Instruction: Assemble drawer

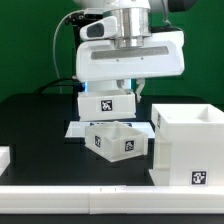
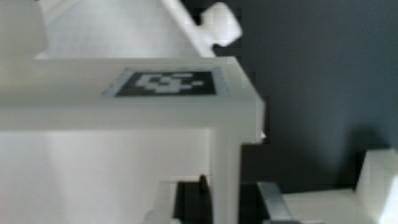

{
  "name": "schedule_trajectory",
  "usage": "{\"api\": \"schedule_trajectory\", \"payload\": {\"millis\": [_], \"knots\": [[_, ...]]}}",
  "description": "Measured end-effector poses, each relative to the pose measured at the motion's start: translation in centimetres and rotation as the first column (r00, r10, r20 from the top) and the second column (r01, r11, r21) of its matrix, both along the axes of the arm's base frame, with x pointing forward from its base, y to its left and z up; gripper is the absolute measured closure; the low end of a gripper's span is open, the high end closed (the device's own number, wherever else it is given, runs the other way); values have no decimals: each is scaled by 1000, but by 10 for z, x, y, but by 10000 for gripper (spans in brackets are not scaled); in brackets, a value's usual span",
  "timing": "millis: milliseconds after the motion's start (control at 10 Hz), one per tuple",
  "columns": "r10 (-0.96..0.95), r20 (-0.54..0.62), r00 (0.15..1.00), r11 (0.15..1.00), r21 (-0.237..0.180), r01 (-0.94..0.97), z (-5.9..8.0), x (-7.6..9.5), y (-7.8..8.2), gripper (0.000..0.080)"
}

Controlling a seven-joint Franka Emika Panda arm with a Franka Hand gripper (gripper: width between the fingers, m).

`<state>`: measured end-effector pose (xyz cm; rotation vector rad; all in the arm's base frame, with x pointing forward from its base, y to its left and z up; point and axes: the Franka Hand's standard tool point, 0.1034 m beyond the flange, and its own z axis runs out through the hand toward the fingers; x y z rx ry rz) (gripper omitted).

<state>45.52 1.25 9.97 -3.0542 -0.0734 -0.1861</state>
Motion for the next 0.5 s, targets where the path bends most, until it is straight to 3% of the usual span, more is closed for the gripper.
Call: {"api": "schedule_trajectory", "payload": {"millis": [100, 400, 500], "knots": [[-33, 3, 999, 999, 13, 33, 0, -2, -9, 765], [198, 5, 980, 980, -36, -198, -2, -1, -13, 765], [426, -7, 905, 904, -51, -425, -5, 8, -25, 765]]}}
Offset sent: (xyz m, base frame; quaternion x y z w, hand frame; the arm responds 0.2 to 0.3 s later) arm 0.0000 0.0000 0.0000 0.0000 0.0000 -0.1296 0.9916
